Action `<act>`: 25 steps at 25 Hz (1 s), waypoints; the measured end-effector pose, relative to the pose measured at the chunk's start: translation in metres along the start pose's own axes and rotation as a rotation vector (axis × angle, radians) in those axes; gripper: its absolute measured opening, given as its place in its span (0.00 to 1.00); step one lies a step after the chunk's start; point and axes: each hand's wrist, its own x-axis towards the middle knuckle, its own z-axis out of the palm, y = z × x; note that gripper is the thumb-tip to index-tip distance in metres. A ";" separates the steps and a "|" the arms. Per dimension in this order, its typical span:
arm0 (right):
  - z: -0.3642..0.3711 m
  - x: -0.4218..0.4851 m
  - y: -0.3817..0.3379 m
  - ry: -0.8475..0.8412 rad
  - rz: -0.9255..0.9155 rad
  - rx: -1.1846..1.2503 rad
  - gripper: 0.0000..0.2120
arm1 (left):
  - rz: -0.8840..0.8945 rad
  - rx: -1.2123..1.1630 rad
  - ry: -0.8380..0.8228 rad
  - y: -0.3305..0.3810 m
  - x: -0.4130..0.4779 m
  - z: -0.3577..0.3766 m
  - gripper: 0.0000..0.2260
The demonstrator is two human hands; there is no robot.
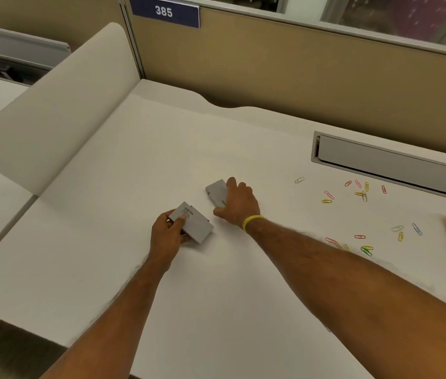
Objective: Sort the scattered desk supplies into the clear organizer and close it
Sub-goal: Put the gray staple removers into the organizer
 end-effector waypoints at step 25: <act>-0.060 -0.178 0.086 0.205 0.429 1.169 0.11 | -0.022 -0.270 -0.281 0.000 -0.143 0.145 0.14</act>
